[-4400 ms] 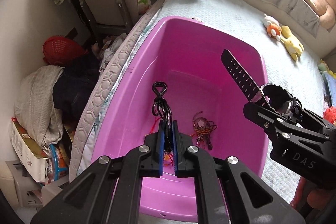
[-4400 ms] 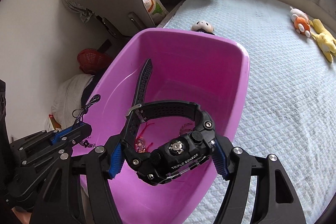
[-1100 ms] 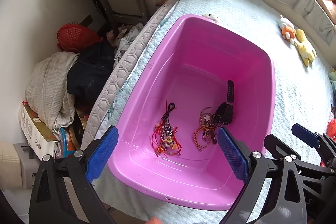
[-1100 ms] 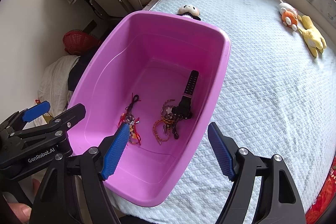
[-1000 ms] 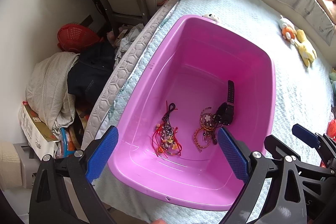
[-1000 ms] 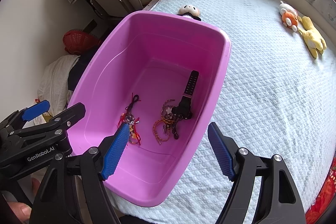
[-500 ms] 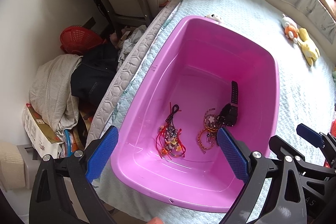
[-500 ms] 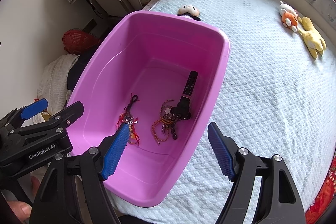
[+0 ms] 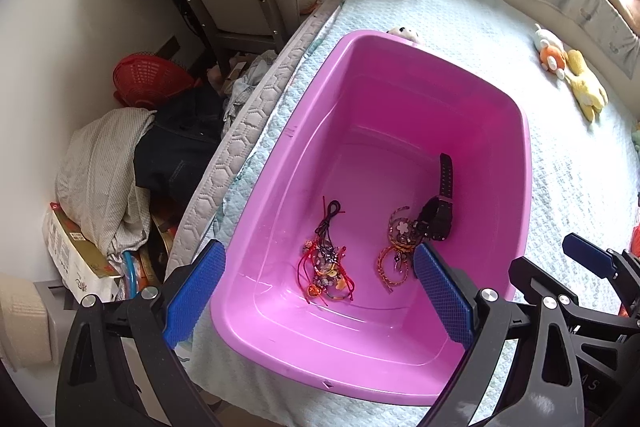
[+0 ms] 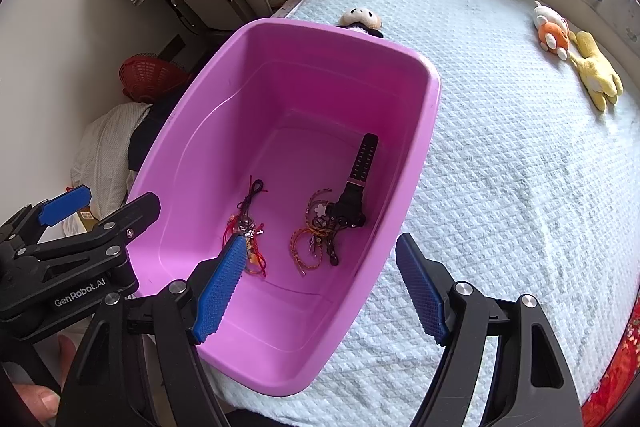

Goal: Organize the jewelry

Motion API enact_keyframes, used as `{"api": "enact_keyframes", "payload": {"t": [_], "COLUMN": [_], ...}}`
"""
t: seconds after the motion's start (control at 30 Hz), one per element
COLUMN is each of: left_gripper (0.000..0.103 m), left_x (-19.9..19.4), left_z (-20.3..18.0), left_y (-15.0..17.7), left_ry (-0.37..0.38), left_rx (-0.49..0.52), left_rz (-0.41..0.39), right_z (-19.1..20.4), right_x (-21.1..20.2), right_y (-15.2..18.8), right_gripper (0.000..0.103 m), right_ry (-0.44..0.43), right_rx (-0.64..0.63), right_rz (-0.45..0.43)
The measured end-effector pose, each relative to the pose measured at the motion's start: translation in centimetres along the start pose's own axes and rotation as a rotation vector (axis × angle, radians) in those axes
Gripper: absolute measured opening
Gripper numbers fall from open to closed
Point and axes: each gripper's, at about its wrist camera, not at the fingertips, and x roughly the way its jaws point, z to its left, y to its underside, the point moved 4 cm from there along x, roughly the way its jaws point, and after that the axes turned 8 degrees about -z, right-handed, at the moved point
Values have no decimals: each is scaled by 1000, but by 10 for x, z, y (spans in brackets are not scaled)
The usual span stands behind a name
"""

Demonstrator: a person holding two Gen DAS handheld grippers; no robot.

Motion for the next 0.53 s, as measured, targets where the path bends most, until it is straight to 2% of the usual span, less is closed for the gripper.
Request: {"api": "enact_keyframes", "payload": {"t": [0.17,0.53], "left_gripper": [93,93], "left_x": [-2,3], "left_z": [0,7], "left_y": [-1,0], "left_ry": [10,-16], "left_rx": [-7,-31], "left_rz": [-13,23], "right_z": [0,-1], "right_x": [0,2], "right_y": [0,3], "right_gripper": [73,73], "right_ry": [0,-1], "right_rx": [0,3], "right_rz": [0,-1]}}
